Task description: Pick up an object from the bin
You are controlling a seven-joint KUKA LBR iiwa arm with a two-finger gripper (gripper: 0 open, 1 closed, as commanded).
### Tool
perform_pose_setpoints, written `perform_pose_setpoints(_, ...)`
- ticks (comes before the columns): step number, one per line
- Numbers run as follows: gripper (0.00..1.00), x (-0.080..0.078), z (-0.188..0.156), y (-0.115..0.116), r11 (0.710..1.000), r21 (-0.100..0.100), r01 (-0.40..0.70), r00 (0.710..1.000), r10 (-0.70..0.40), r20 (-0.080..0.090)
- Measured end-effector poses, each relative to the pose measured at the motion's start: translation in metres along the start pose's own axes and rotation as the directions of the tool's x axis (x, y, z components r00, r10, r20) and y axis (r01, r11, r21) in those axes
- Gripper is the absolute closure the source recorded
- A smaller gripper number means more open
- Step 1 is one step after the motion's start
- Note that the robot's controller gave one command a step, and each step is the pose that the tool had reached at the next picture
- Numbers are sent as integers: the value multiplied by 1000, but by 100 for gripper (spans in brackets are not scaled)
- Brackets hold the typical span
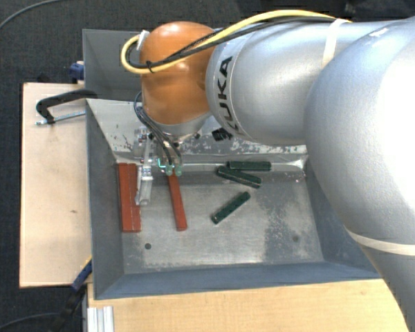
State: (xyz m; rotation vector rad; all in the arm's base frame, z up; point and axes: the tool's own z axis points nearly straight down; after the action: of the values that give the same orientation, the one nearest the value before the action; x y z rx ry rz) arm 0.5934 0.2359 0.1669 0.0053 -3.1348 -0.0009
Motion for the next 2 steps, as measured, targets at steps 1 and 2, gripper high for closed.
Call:
perform_pose_setpoints(1, 0, 31, 100, -75, 997, 4, 83, 997, -83, -1)
perform_pose_setpoints(2, 0, -3, 79, -174, 1000, 3, 21, 1000, -21, 15)
